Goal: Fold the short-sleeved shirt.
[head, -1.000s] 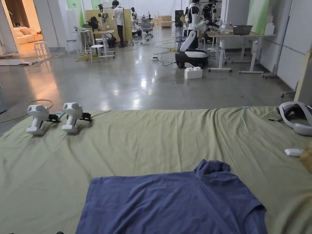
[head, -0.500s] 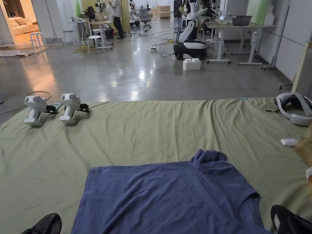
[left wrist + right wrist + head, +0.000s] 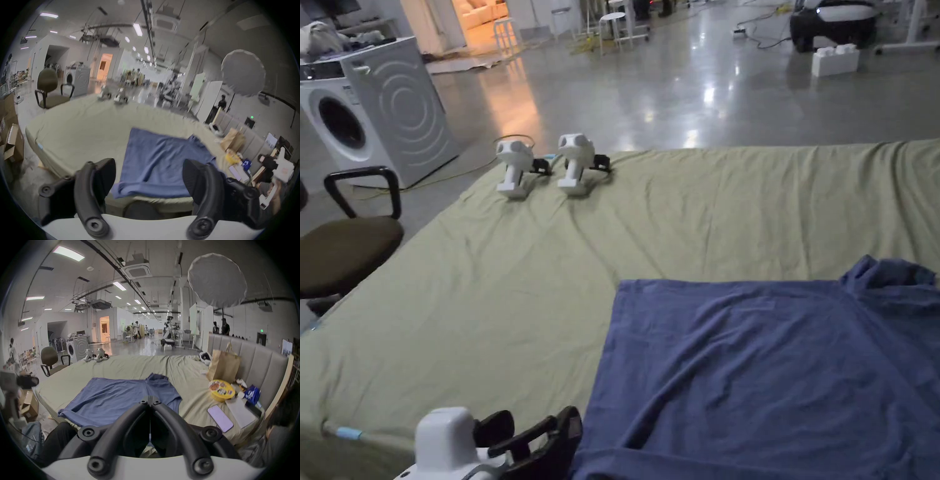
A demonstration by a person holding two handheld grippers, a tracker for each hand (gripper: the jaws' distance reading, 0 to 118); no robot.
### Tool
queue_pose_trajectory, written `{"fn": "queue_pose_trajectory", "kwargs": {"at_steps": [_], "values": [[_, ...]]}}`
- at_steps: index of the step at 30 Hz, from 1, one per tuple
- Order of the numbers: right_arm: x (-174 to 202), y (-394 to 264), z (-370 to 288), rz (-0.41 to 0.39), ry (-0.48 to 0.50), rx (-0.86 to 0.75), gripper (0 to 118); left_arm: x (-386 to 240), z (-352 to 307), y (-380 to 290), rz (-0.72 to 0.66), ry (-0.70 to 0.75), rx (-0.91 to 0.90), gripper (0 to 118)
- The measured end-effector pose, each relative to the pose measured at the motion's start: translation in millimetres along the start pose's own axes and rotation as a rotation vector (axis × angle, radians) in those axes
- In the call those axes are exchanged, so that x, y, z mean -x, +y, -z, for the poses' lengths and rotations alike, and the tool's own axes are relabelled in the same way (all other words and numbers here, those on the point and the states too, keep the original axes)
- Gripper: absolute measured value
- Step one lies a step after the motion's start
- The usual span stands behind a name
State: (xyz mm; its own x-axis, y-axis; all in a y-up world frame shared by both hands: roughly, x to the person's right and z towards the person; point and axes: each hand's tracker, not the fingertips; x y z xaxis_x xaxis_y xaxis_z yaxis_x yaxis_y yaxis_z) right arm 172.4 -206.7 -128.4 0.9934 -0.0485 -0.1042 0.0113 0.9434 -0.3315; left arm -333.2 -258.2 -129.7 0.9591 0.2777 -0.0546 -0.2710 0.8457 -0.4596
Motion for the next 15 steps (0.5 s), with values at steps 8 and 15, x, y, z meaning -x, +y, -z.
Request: {"fn": "queue_pose_trajectory", "kwargs": {"at_steps": [8,15], "values": [[-12.3,-12.1,11.2,0.113,0.012,0.103,2,60.2,112.1,-61.8,-0.072,0.047,0.276,89],[-13.2,-18.6,8.3,0.111,-0.049,0.164,2,54.5,132.8,-67.6,0.023,0.108,0.35,12]]}}
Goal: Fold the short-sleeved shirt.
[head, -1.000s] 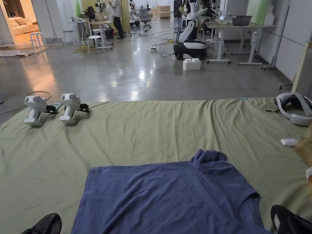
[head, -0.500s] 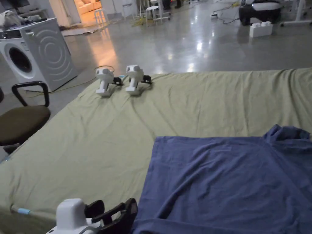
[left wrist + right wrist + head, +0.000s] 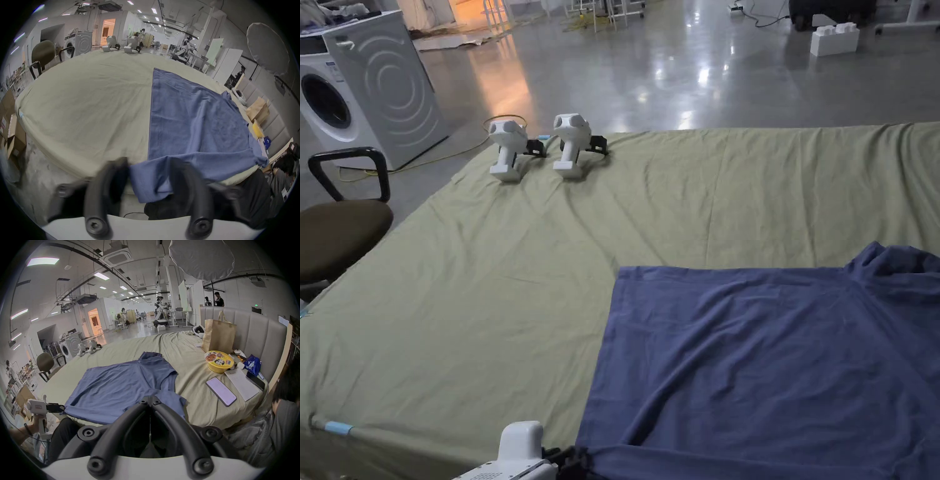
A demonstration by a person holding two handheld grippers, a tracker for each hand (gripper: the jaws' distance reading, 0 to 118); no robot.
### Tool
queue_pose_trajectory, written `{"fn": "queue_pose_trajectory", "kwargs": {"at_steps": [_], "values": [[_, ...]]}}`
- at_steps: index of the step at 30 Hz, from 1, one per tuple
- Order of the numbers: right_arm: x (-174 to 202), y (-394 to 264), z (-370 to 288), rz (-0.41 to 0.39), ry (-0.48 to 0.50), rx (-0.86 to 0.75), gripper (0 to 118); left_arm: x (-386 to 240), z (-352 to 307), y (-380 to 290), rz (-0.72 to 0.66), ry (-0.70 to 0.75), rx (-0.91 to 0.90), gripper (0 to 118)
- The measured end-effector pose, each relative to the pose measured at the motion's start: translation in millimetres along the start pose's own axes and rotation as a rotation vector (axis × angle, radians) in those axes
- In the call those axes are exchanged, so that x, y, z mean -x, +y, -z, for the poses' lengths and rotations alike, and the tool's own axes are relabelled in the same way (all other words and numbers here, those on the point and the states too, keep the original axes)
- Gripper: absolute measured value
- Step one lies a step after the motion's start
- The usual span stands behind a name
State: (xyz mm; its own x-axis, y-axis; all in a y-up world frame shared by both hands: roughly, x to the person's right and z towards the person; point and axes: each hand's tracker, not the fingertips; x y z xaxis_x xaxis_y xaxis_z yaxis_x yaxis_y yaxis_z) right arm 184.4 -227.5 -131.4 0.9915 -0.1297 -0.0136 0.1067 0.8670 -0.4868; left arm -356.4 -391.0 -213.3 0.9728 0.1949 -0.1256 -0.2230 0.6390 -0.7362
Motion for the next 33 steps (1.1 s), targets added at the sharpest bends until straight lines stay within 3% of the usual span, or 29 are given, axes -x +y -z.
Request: {"fn": "queue_pose_trajectory", "kwargs": {"at_steps": [3,6,9,10,12,15,19,22,23,24,29,33], "values": [[1.4,-2.4,3.6,-0.007,-0.007,0.017,2,-9.8,1.0,-4.9,0.009,-0.013,0.009,10],[-2.8,-3.1,10.3,-0.003,-0.02,0.033,2,-25.4,3.2,-9.5,0.111,0.038,0.006,10],[-12.0,-3.2,24.8,0.03,-0.02,0.049,3,-19.0,12.9,-5.9,0.082,0.035,0.032,10],[-17.7,-3.7,29.3,0.035,-0.022,0.056,8,-17.4,13.8,-5.2,0.063,0.029,0.038,10],[-30.7,-9.4,49.6,0.029,-0.025,0.126,45,-21.7,13.2,-5.7,0.082,0.033,0.048,10],[-67.5,-35.8,88.5,0.041,-0.047,0.28,50,-32.7,12.8,-7.3,0.2,0.085,0.045,10],[-87.2,-63.3,115.5,0.099,-0.041,0.38,53,-28.7,11.2,-9.4,0.145,0.068,0.038,10],[-91.9,-75.1,128.3,0.103,-0.033,0.398,50,-33.5,5.9,-7.0,0.118,0.061,0.045,10],[-92.7,-77.8,133.0,0.105,-0.015,0.414,37,-35.8,5.5,-6.7,0.122,0.064,0.048,10],[-91.4,-79.9,136.0,0.107,-0.001,0.415,17,-38.2,4.8,-7.1,0.134,0.07,0.051,10],[-83.2,-74.4,125.2,0.123,0.008,0.369,9,-42.8,-7.6,-6.0,0.133,0.071,0.029,10],[-84.2,-42.9,113.8,0.175,0.045,0.241,9,-38.3,-39.2,16.4,0.005,0.019,-0.109,9]]}}
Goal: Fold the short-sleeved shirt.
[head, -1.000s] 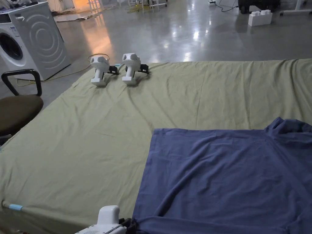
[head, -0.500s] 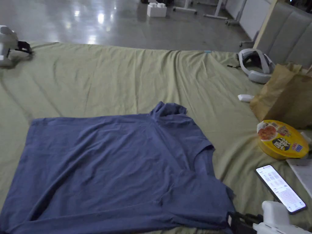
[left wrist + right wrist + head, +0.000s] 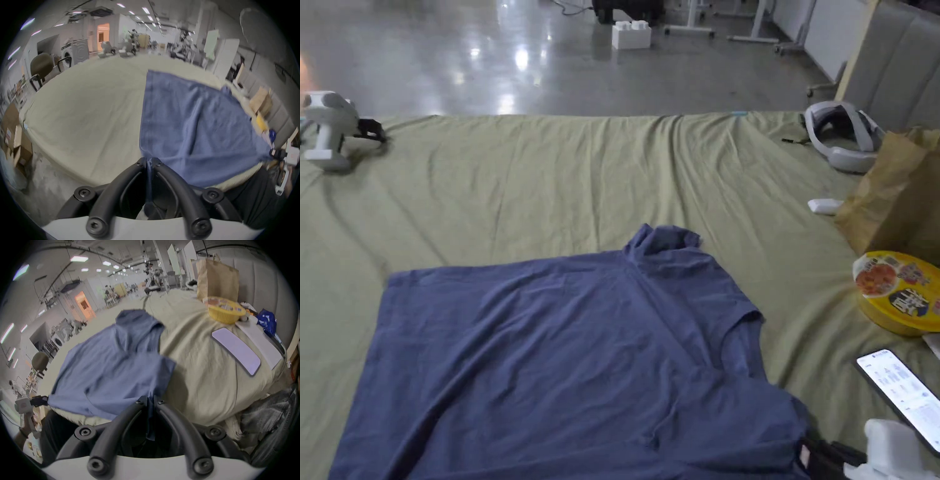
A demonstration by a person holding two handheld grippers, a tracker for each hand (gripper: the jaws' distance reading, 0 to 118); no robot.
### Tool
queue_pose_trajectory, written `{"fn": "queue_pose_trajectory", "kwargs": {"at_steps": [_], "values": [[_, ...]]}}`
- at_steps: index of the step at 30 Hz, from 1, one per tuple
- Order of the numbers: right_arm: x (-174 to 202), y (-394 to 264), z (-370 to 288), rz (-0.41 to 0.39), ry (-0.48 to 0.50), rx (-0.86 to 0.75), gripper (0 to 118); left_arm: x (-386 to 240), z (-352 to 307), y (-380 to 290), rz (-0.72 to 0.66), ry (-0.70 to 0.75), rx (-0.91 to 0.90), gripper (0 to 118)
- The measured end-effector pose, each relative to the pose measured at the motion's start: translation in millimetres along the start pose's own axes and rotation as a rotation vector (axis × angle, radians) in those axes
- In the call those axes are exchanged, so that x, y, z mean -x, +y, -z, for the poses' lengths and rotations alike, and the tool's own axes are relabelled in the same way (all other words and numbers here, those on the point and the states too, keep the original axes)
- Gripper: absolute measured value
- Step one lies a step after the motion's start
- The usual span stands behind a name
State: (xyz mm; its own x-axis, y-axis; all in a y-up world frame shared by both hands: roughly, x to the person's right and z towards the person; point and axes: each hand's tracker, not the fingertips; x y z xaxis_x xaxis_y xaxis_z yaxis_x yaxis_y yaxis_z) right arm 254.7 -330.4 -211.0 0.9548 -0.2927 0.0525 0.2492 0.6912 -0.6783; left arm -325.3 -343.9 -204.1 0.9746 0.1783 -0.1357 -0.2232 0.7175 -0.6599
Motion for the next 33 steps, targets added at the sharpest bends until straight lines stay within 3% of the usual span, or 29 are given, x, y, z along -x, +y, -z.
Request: {"fn": "queue_pose_trajectory", "kwargs": {"at_steps": [3,6,10,16,17,19,20,21,22,23,24,25,28,33], "values": [[-3.4,43.8,20.8,0.023,0.02,-0.028,9,-2.7,0.6,45.9,0.003,-0.017,-0.056,9],[-6.8,87.0,58.8,-0.043,-0.024,-0.062,9,-5.9,24.3,88.8,0.02,-0.001,-0.079,9],[9.8,134.6,100.4,-0.038,-0.025,-0.071,9,-8.5,71.5,131.1,-0.025,-0.016,-0.052,9],[25.1,158.2,179.6,-0.093,-0.107,0.051,9,-13.8,157.3,147.3,-0.012,0.035,0.042,10],[26.3,156.2,190.7,-0.112,-0.124,0.07,9,-12.9,164.0,144.8,-0.007,0.025,0.03,19],[23.8,152.0,206.8,-0.156,-0.139,0.099,9,-11.8,173.3,144.0,0.019,0.033,0.039,74],[22.8,150.9,209.8,-0.164,-0.142,0.109,9,-7.6,173.7,142.9,0.022,0.014,0.043,83],[22.8,148.9,209.0,-0.179,-0.145,0.095,13,-5.9,168.7,141.5,0.022,-0.007,0.032,83],[20.8,146.6,203.2,-0.198,-0.145,0.077,25,-4.8,162.3,141.4,0.029,-0.001,0.031,84],[18.9,145.1,194.5,-0.216,-0.133,0.059,42,-3.7,150.6,140.5,0.044,-0.009,0.018,85],[19.3,144.5,182.8,-0.223,-0.124,0.052,69,-3.2,132.0,138.2,0.061,-0.028,-0.021,86],[21.1,143.2,169.8,-0.235,-0.125,0.039,75,-2.9,113.7,137.4,0.072,-0.049,-0.063,86],[29.2,132.6,107.9,-0.269,-0.053,-0.098,77,-14.6,37.7,130.0,0.102,-0.098,-0.196,86],[59.8,106.3,-12.1,-0.226,0.043,-0.336,79,-41.4,-85.4,106.2,0.205,-0.073,-0.4,86]]}}
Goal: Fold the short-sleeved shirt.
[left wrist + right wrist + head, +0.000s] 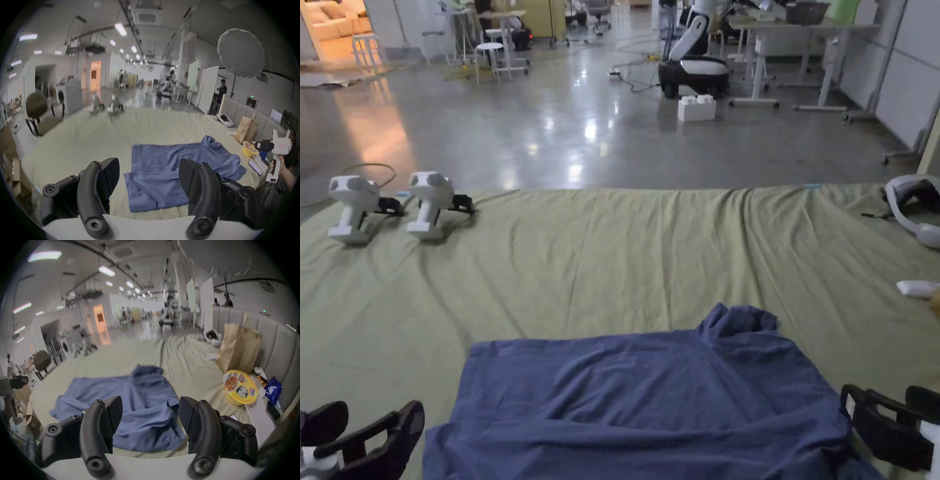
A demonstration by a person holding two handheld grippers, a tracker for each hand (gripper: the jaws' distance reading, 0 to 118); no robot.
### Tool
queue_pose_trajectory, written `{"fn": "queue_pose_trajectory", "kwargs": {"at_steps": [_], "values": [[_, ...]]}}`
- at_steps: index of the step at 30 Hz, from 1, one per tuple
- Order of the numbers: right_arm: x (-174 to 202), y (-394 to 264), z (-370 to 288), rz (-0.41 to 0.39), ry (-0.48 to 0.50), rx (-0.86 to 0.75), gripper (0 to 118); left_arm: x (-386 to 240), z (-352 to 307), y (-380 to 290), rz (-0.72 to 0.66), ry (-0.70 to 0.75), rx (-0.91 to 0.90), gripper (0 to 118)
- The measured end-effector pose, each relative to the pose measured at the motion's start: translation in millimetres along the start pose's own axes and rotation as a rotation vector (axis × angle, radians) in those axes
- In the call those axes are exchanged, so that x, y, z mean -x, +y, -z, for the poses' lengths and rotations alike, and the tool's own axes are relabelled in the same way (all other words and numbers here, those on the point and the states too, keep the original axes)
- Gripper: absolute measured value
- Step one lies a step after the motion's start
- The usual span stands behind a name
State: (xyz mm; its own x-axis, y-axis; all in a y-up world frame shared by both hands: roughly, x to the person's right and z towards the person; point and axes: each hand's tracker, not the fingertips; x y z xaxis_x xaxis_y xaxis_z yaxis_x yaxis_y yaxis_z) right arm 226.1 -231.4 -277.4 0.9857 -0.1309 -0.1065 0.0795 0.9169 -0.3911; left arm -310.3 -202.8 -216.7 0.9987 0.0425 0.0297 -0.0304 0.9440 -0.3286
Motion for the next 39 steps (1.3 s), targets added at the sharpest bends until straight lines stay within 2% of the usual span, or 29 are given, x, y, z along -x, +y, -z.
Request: {"fn": "queue_pose_trajectory", "kwargs": {"at_steps": [2,3,5,9,10,11,12,13,16,21,23,26,27,28,30,33,36,39], "values": [[13.8,3.9,-37.6,0.041,0.026,-0.041,79,-14.5,-38.7,3.6,0.007,0.03,-0.085,86],[19.3,5.2,-54.8,0.073,0.07,-0.059,79,-18.4,-55.4,6.3,0.014,0.015,-0.123,86],[31.8,8.6,-80.4,0.081,0.128,-0.077,77,-30.2,-87.1,9.7,0.026,0.001,-0.179,86],[60.9,5.9,-125.9,-0.057,0.089,-0.161,68,-52.7,-133.3,13.0,0.055,-0.031,-0.225,76],[66.9,4.7,-134.0,-0.073,0.07,-0.162,58,-56.6,-140.8,13.2,0.049,-0.054,-0.23,67],[73.1,3.2,-142.5,-0.076,0.063,-0.165,40,-62.0,-145.9,14.7,0.042,-0.08,-0.23,56],[79.7,3.2,-150.2,-0.08,0.074,-0.179,14,-67.3,-151.4,12.9,0.039,-0.089,-0.242,22],[83.0,1.7,-157.0,-0.099,0.075,-0.197,10,-71.7,-153.9,11.1,0.035,-0.075,-0.249,3],[96.8,-0.5,-174.1,-0.151,0.033,-0.254,5,-75.4,-162.3,7.1,0.014,-0.092,-0.252,2],[95.6,0.0,-172.2,-0.178,0.002,-0.265,5,-72.0,-156.3,8.0,-0.007,-0.086,-0.231,2],[91.5,-0.3,-168.3,-0.16,0.01,-0.258,5,-66.2,-146.3,6.2,-0.021,-0.079,-0.207,2],[83.0,-3.4,-157.3,-0.103,0.023,-0.218,5,-42.3,-104.5,-5.7,-0.109,-0.061,-0.067,2],[80.4,-6.9,-153.0,-0.088,0.03,-0.204,5,-31.8,-84.1,-12.7,-0.155,-0.073,0.003,5],[78.6,-10.0,-149.0,-0.072,0.032,-0.185,5,-20.9,-63.4,-21.5,-0.211,-0.062,0.067,24],[73.8,-15.9,-137.0,-0.048,0.037,-0.133,5,1.2,-19.4,-45.8,-0.295,-0.035,0.158,93],[70.4,-25.6,-124.0,-0.052,0.005,-0.076,5,29.3,42.6,-81.4,-0.436,-0.032,0.275,91],[63.8,-33.9,-113.8,-0.026,-0.008,-0.02,5,48.7,97.9,-113.2,-0.476,0.037,0.372,90],[57.3,-39.8,-103.4,-0.001,-0.03,0.027,5,64.1,138.3,-136.9,-0.574,0.062,0.437,90]]}}
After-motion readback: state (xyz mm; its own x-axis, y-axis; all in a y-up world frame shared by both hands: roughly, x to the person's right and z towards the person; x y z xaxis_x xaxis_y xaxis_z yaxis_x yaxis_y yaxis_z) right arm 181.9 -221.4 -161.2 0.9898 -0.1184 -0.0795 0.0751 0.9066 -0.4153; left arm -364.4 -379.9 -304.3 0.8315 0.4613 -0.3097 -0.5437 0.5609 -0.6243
